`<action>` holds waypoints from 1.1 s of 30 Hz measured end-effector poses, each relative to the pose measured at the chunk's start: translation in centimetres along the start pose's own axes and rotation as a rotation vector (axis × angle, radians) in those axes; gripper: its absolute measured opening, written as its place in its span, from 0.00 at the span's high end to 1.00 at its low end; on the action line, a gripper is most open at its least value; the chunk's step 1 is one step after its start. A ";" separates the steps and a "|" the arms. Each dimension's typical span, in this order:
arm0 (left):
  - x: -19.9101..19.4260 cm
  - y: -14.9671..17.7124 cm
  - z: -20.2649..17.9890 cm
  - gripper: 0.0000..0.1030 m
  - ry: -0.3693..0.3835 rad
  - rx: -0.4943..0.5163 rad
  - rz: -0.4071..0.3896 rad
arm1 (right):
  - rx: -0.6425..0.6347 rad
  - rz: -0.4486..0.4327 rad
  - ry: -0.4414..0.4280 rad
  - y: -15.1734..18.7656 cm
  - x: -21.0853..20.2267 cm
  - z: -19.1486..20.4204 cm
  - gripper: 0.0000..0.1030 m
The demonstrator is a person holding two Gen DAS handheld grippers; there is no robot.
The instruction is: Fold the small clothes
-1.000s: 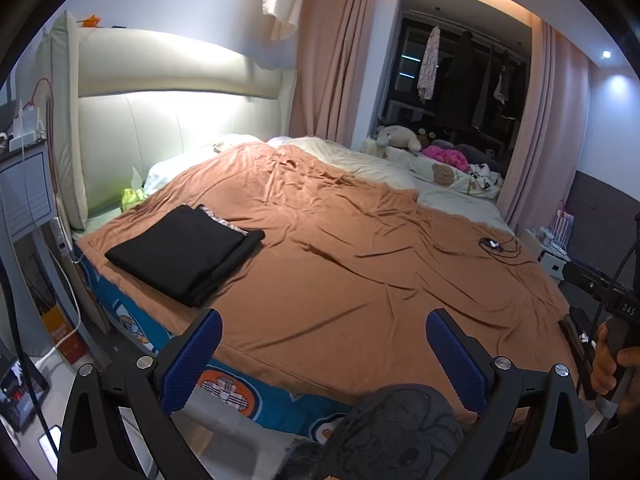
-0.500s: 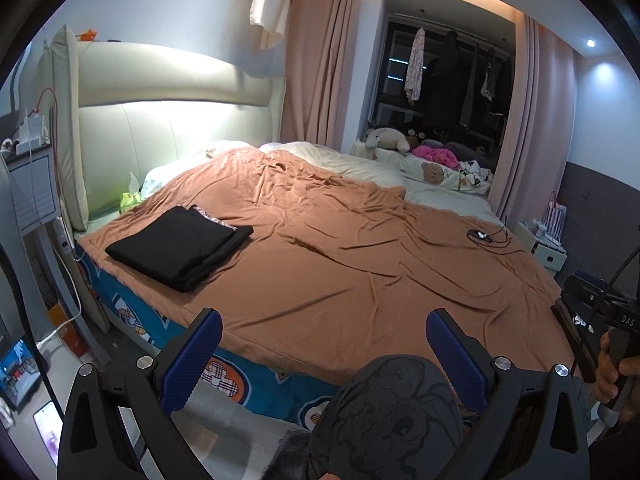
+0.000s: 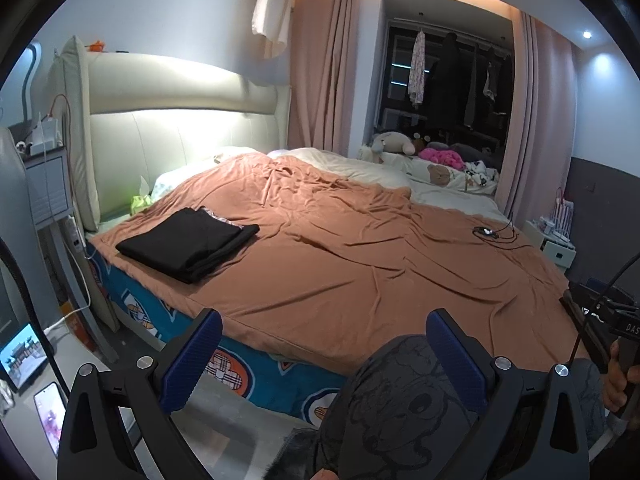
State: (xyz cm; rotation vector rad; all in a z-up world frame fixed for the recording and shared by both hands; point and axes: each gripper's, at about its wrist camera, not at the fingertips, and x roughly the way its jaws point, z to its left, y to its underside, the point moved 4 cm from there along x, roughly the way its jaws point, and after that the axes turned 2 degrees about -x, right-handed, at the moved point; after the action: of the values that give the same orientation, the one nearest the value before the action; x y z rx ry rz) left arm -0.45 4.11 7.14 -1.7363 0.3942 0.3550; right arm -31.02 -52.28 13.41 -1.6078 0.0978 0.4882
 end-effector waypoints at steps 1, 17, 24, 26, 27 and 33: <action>-0.1 0.1 -0.1 0.01 0.000 -0.001 -0.005 | 0.006 0.001 0.004 0.1 0.0 -0.1 0.00; 0.7 0.6 -1.1 0.01 -0.007 0.031 -0.009 | 0.033 0.026 -0.001 0.6 0.7 0.3 0.00; 0.5 0.8 -1.3 0.01 -0.005 0.030 -0.005 | 0.041 0.034 -0.001 0.6 0.7 0.0 0.00; 0.4 0.8 -1.3 0.01 -0.007 0.030 -0.004 | 0.042 0.038 -0.003 0.6 0.6 -0.1 0.00; 0.4 0.9 -1.3 0.01 -0.006 0.029 -0.003 | 0.042 0.039 -0.003 0.7 0.6 -0.2 0.00; 0.3 1.1 -1.4 0.01 -0.006 0.029 -0.004 | 0.047 0.048 -0.010 0.6 0.5 -0.4 0.00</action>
State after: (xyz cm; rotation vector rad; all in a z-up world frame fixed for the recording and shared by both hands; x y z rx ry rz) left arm -0.67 2.56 6.36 -1.7073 0.3897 0.3507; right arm -30.69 -52.62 12.63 -1.5595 0.1402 0.5272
